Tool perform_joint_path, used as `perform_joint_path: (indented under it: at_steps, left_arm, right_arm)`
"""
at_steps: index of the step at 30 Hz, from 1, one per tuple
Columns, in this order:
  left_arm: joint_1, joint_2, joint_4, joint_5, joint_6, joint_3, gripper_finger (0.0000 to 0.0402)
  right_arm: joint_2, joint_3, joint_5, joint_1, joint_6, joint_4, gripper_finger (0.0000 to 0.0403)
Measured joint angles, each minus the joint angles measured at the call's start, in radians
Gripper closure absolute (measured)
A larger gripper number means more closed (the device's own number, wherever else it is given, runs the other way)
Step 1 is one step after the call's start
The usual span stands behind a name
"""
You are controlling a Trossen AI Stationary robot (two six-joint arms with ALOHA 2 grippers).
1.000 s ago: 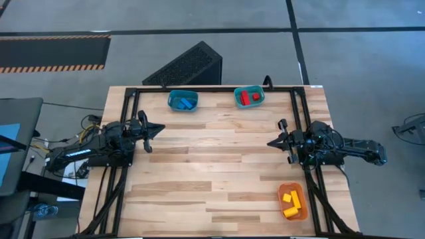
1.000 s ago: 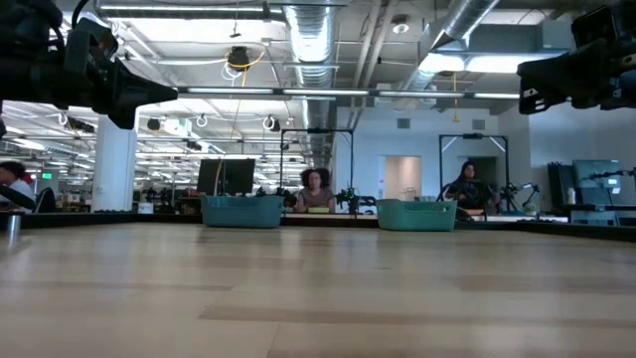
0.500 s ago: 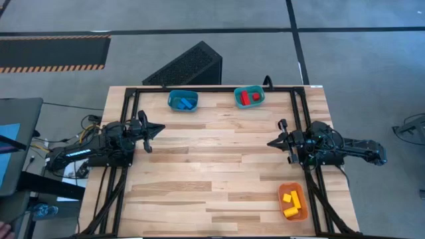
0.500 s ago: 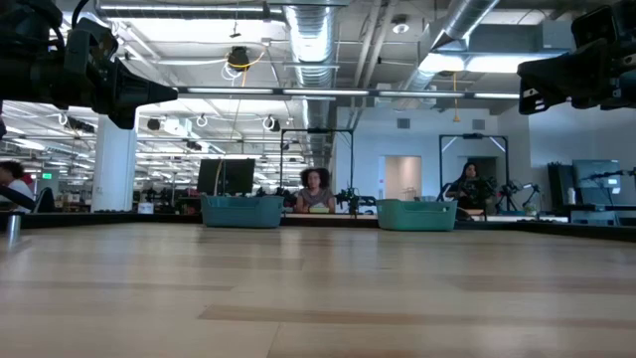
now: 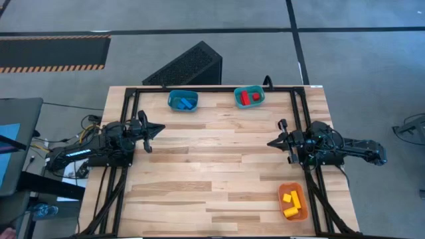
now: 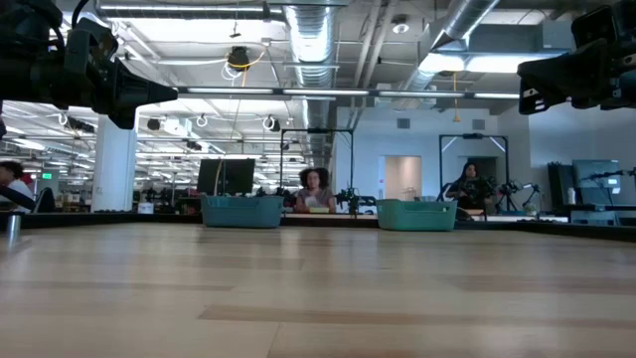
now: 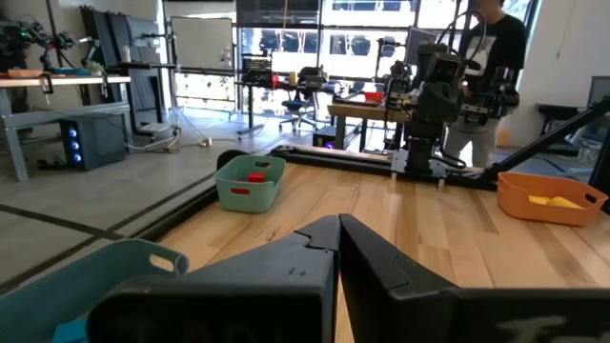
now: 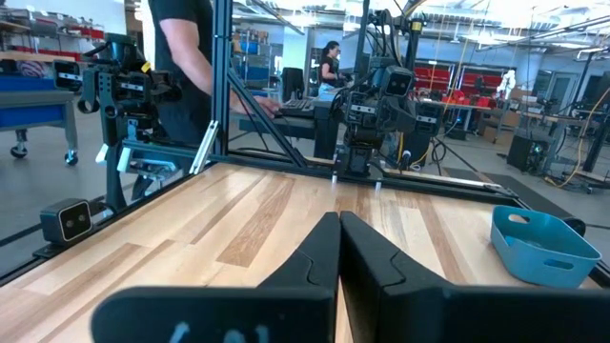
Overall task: Sort & place blocks by color
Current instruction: Return to Home Position
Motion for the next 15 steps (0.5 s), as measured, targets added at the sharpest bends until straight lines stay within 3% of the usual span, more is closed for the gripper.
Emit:
perform_joint_path:
  at_steps: [15]
  left_arm:
    - [0.000,0.000,0.000,0.000,0.000,0.000,0.0401]
  right_arm:
    - [0.000,0.000,0.000,0.000,0.000,0.000,0.0376]
